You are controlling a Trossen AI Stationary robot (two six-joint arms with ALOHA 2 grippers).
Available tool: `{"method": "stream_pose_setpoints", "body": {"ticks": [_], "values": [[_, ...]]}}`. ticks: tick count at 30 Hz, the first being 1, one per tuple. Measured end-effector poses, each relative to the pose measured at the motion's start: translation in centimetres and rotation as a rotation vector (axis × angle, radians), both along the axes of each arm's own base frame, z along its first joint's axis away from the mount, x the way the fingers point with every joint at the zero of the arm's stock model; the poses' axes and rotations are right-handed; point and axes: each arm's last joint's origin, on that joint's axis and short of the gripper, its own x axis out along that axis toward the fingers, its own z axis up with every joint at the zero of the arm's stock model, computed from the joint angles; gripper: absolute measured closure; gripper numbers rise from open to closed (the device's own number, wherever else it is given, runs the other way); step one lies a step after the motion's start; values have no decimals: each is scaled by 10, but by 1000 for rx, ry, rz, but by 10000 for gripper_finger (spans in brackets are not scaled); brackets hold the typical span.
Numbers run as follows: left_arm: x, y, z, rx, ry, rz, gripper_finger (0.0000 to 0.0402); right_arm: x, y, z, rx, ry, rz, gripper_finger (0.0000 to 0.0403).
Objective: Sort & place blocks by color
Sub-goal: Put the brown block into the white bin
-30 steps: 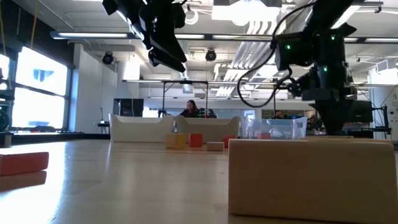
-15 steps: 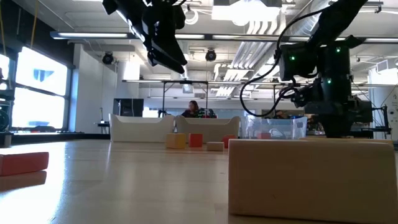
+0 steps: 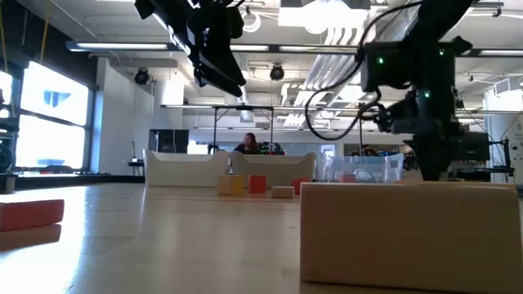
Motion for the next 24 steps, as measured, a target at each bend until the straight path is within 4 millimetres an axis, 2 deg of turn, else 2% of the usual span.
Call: {"method": "stream_pose_setpoints", "body": {"ticks": [15,24], "values": [[0,-1,0,-23,-5,-26,186,47,44,43,-48,-317,211,297],[0,-2,0,-16,-4,-42,186,67,59,77,-129,-467,340,297]]}}
